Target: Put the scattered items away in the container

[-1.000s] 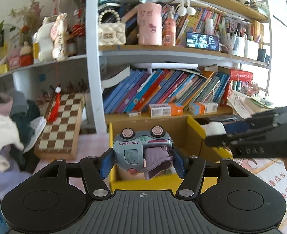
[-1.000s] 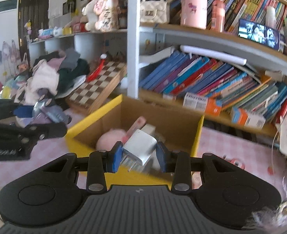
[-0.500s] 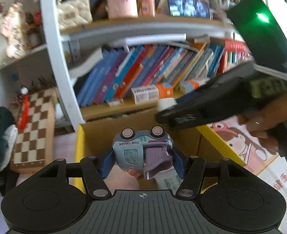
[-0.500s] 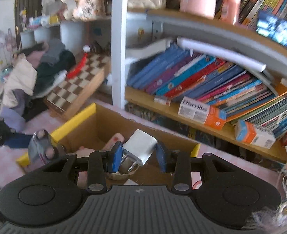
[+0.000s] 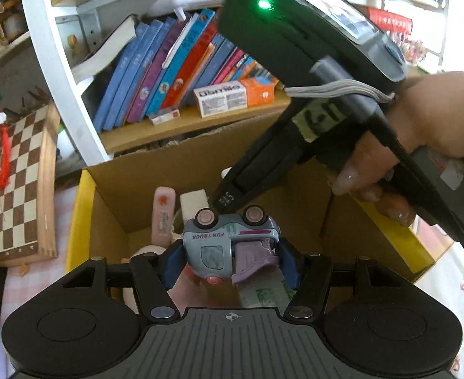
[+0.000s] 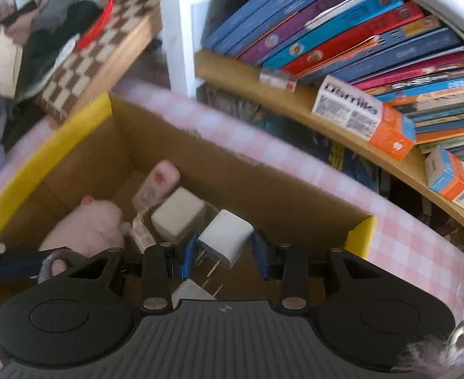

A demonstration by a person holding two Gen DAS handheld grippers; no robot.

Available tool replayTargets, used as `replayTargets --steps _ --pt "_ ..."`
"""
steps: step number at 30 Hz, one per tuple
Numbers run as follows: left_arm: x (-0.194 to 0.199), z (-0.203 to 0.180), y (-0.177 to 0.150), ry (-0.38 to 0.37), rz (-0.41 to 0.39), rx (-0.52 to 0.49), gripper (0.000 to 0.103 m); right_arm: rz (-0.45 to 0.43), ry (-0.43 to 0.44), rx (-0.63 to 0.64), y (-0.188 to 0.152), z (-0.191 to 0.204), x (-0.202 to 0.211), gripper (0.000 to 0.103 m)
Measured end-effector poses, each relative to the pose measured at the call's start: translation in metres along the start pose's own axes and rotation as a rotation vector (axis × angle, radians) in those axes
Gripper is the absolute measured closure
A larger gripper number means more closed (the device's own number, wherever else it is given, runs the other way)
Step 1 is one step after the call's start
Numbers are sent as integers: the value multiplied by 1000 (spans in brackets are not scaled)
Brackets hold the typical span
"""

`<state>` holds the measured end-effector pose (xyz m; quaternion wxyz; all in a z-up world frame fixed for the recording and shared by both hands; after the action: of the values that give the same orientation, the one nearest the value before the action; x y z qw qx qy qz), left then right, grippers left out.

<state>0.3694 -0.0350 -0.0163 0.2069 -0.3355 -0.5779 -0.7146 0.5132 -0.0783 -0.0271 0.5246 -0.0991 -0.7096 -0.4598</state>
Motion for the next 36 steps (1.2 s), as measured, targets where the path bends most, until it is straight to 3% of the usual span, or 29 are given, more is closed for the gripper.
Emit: replayTargets --steps 10,19,28,36 --pt "-12 -6 3 23 34 -8 39 29 17 -21 4 -8 -9 67" --pt "9 -16 6 42 -34 -56 29 -36 39 -50 5 -4 13 47" --pt "71 -18 5 45 -185 -72 26 -252 18 -107 -5 3 101 41" --pt "151 3 -21 59 -332 -6 17 -437 -52 -173 -43 26 182 38"
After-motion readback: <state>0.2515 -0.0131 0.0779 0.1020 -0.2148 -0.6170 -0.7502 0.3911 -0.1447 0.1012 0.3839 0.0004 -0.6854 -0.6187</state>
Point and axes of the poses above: each gripper's, at about its wrist camera, not at the fingertips, and x roughly against the way its jaws point, z to its left, y to its top, the point moved 2 cm from there along -x, roughly the way its jaws point
